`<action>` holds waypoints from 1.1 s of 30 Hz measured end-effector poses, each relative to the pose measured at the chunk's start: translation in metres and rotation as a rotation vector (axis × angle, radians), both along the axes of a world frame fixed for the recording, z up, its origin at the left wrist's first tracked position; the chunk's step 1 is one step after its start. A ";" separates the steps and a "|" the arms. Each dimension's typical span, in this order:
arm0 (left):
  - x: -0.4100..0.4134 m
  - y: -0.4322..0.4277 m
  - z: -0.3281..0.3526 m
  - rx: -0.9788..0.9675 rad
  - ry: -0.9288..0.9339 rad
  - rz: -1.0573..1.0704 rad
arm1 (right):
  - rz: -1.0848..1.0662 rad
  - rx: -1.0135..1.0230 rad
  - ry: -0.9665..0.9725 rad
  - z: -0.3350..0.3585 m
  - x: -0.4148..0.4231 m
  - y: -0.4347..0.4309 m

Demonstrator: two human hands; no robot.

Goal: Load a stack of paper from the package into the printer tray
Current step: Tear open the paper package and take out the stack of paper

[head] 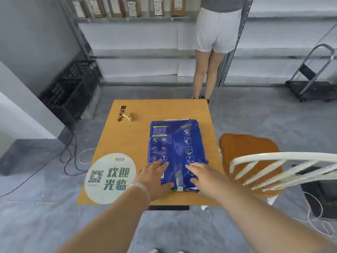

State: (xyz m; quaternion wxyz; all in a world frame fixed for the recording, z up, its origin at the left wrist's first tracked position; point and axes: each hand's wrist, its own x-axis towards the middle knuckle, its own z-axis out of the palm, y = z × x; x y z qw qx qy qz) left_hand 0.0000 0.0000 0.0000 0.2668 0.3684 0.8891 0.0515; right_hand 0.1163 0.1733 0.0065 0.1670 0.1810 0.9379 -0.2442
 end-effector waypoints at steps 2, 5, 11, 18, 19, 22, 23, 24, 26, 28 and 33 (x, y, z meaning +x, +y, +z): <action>-0.006 0.003 -0.016 -0.034 0.009 -0.038 | 0.003 0.019 -0.017 -0.016 -0.011 0.004; -0.016 0.001 -0.043 -0.071 0.043 -0.062 | 0.005 0.067 -0.051 -0.041 -0.027 0.003; -0.027 -0.004 -0.077 -0.029 0.097 -0.122 | -0.038 0.212 0.072 -0.075 -0.049 -0.001; -0.028 -0.007 -0.085 0.046 0.145 -0.105 | -0.166 0.190 0.255 -0.080 -0.047 -0.003; -0.028 -0.007 -0.085 0.049 0.148 -0.103 | -0.174 0.183 0.274 -0.080 -0.048 -0.003; -0.029 -0.006 -0.085 0.054 0.157 -0.098 | -0.171 0.161 0.299 -0.078 -0.051 -0.002; -0.029 -0.006 -0.084 0.057 0.157 -0.097 | -0.174 0.152 0.311 -0.079 -0.051 -0.003; -0.029 -0.006 -0.084 0.055 0.156 -0.098 | -0.177 0.146 0.321 -0.080 -0.049 -0.003; -0.029 -0.006 -0.083 0.054 0.154 -0.095 | -0.160 0.158 0.327 -0.084 -0.043 -0.004; -0.030 -0.006 -0.082 0.054 0.158 -0.095 | -0.113 0.205 0.272 -0.090 -0.037 -0.004; -0.031 -0.003 -0.082 0.048 0.174 -0.088 | -0.025 0.228 0.165 -0.096 -0.034 -0.002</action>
